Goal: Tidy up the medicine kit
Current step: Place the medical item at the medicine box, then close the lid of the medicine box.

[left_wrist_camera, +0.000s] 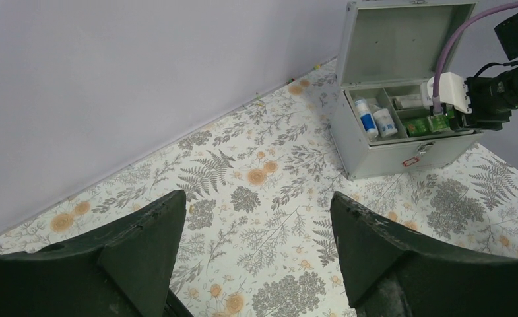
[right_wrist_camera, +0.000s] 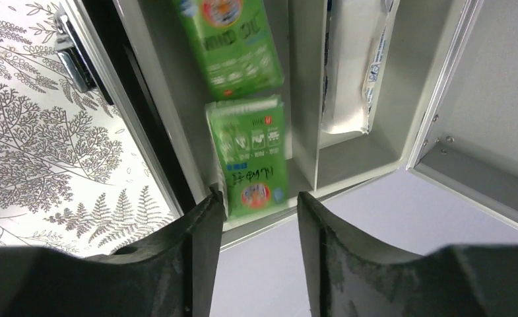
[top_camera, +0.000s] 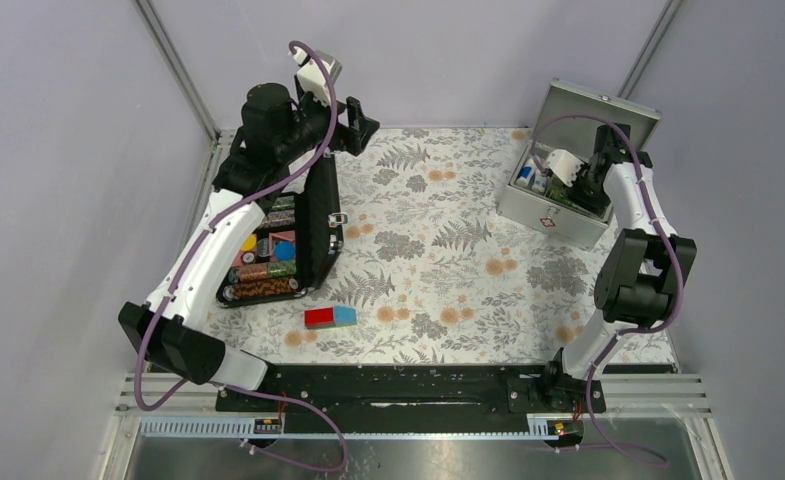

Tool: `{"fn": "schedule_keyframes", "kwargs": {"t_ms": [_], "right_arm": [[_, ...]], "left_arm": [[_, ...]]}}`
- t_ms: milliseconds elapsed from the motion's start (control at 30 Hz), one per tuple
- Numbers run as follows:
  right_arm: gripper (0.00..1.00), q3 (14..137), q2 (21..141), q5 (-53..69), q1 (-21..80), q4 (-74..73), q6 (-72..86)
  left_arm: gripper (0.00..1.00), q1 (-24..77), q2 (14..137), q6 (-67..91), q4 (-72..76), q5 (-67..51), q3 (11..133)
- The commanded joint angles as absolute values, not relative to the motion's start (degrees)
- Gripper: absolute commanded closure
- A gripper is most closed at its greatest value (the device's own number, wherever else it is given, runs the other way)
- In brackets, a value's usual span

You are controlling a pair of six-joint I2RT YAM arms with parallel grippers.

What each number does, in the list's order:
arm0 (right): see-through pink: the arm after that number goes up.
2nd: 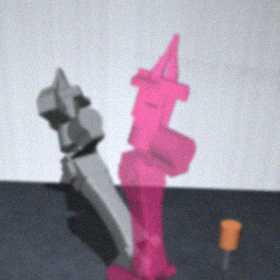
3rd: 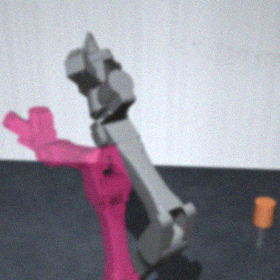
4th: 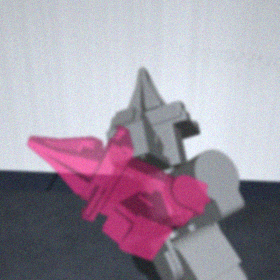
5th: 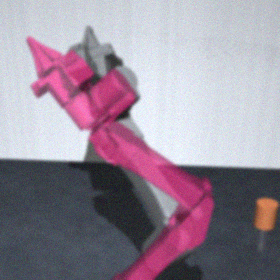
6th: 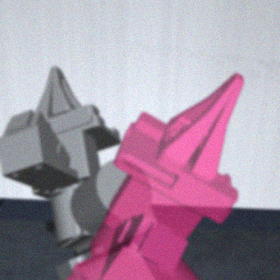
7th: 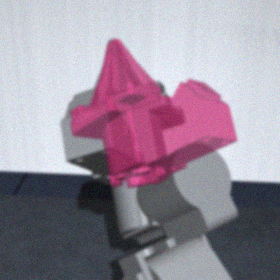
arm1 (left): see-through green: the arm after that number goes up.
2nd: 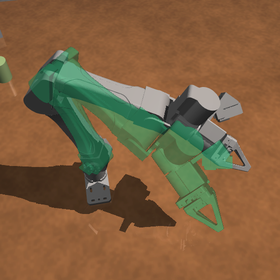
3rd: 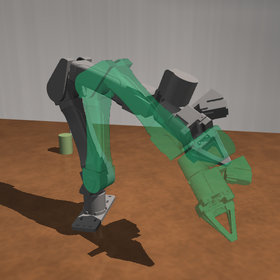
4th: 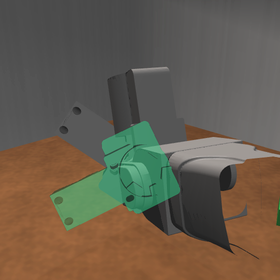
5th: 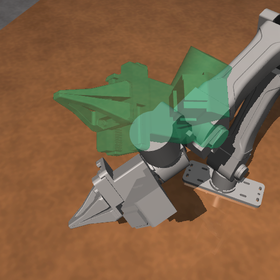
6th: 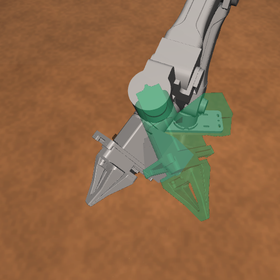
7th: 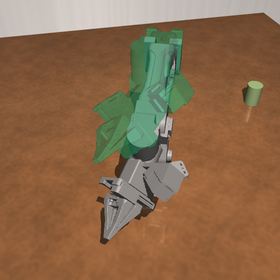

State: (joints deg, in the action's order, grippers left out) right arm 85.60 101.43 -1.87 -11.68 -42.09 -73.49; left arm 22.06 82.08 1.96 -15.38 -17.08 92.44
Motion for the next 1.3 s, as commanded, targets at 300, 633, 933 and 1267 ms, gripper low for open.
{"fn": "schedule_keyframes", "kwargs": {"t_ms": [300, 633, 933, 1267], "right_arm": [[0.3, 104.63, 100.26, 8.71, -11.87, -58.53, -68.24], [0.18, 148.7, 116.46, 18.33, -11.95, -63.7, -36.01], [0.08, 146.15, 123.07, 15.02, -12.66, -42.79, -11.87], [0.1, 145.0, 125.94, 19.74, -14.41, -31.88, 4.05]], "left_arm": [[0.21, 22.1, 80.95, 2.33, -12.23, -16.7, 91.68], [0.21, 22.1, 81.65, 2.87, -12.76, -17.88, 92.08], [0.21, 22.12, 80.16, 0.44, -17.67, -17.17, 93.04], [0.2, 22.07, 79.37, -0.94, -19.21, -16.48, 92.42]]}}
